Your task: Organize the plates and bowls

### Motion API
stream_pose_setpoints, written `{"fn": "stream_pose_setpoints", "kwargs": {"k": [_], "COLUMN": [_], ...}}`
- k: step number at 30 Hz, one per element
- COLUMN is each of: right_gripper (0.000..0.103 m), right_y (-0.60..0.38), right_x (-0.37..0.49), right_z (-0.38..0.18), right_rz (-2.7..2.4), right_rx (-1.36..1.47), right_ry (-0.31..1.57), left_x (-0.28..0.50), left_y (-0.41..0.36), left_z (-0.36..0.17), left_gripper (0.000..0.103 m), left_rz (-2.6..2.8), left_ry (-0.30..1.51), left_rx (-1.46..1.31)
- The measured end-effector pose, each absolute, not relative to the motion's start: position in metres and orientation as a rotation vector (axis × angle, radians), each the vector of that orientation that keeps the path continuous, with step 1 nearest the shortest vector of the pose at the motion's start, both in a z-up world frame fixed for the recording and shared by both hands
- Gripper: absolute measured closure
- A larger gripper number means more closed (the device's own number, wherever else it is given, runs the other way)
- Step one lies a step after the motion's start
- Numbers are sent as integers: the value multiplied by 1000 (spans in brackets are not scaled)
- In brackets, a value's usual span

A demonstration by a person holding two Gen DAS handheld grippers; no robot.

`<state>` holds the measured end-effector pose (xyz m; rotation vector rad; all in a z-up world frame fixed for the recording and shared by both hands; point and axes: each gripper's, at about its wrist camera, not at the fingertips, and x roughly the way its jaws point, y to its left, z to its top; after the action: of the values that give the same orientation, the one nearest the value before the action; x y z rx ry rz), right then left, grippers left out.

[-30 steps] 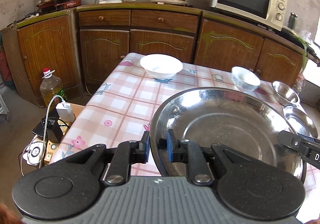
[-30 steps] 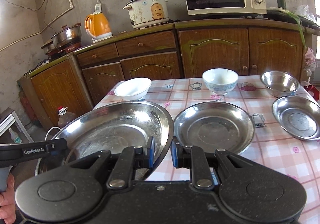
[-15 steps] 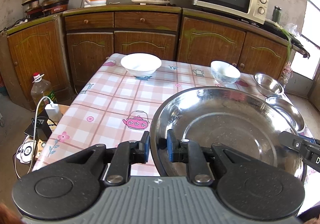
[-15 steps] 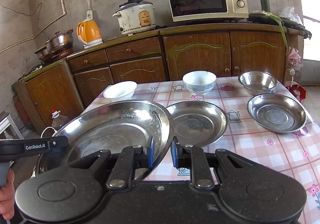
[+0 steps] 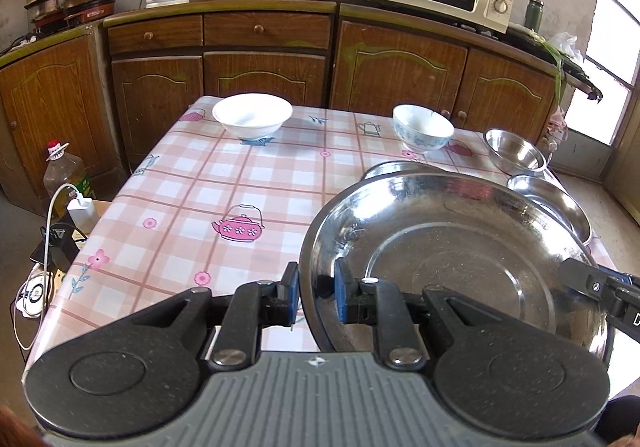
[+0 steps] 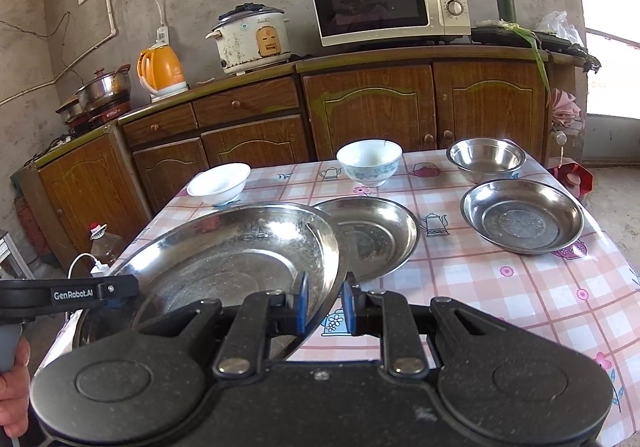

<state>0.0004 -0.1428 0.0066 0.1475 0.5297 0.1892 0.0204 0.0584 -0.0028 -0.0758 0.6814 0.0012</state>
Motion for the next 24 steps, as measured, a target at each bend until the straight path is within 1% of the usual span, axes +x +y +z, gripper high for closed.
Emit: {"fn": "stream_pose_setpoints", "kwargs": {"k": [24], "right_gripper": [80], "right_y": [-176], "right_x": [-9], "right_z": [-20], "right_rz": [121], "right_rx": [169], "right_ry": [579], "left_x": [23], "left_y": [31], "left_z": [-29], "left_gripper": [84], "left_rz": [-61], "left_ry": [754], "left_rx": [-66]}}
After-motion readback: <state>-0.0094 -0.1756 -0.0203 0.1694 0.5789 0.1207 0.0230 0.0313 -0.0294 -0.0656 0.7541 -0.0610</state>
